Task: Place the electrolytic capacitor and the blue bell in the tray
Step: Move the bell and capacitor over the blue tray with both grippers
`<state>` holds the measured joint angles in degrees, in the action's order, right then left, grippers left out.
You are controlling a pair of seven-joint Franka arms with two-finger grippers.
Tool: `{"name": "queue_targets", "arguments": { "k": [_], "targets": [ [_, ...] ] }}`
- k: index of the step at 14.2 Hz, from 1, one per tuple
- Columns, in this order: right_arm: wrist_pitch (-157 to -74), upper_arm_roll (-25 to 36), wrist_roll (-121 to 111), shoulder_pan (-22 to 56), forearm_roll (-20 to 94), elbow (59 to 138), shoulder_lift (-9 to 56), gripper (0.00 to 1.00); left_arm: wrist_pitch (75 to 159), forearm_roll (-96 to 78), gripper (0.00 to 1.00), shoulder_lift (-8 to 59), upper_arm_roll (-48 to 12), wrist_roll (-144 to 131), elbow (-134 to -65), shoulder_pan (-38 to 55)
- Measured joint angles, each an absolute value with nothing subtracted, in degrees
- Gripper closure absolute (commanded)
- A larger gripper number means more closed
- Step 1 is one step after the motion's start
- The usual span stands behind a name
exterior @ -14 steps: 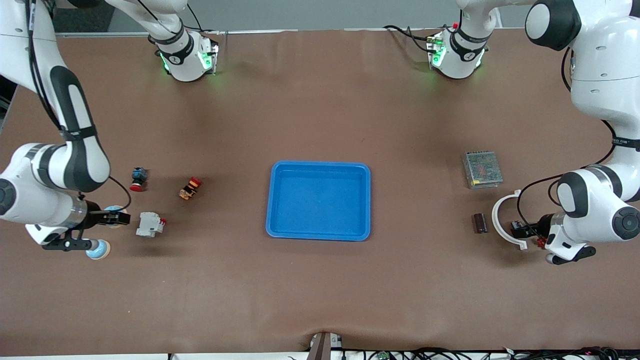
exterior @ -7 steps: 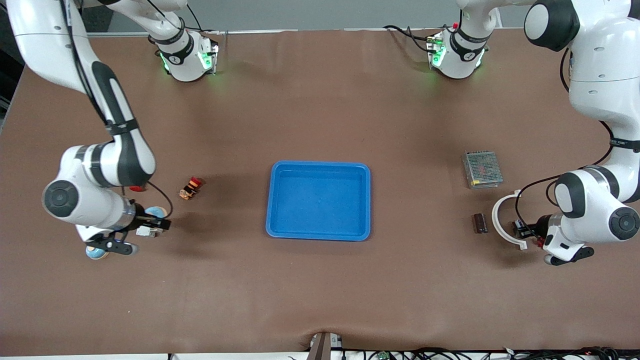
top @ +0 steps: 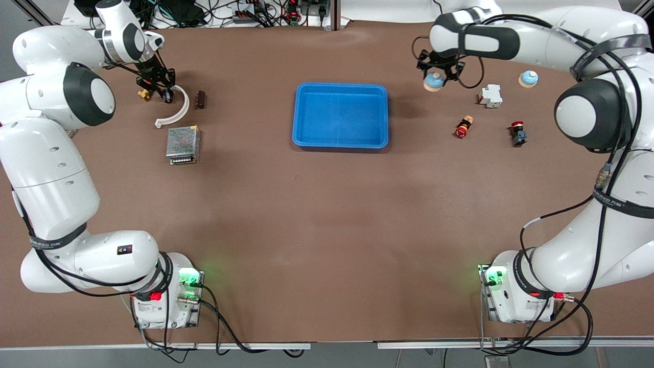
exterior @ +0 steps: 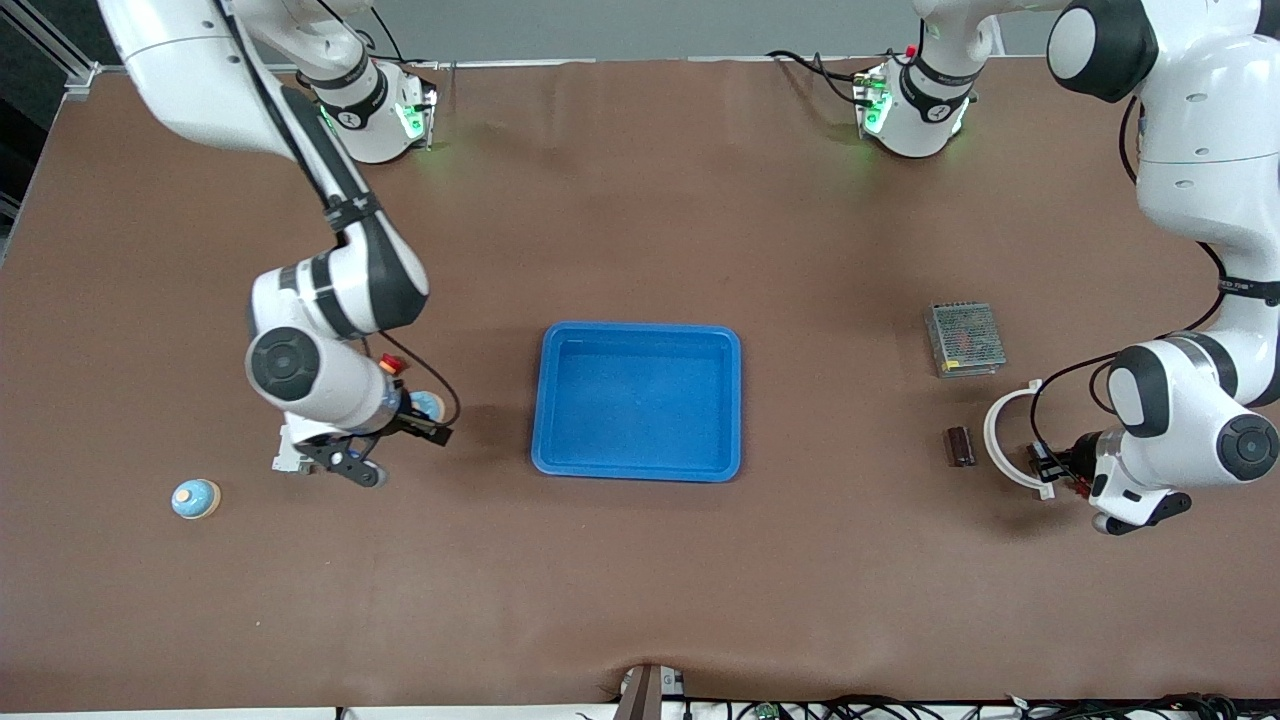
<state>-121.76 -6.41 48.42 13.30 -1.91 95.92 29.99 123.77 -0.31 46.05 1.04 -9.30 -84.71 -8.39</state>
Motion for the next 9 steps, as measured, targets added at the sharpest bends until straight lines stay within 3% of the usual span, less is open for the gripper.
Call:
{"name": "queue_targets", "arguments": {
  "k": [5,9],
  "targets": [
    [-124.9,-6.5,64.1,22.1,-1.9,95.8,30.0,1.00,123.6,-0.3,1.00,45.5,0.9,-9.3,-83.5,-8.4],
    [-129.6,-6.5,72.3,27.2,-1.9,96.3,31.9,1.00,117.9,-0.3,1.00,42.1,0.5,-14.3,-82.3,-7.5]
  ]
}}
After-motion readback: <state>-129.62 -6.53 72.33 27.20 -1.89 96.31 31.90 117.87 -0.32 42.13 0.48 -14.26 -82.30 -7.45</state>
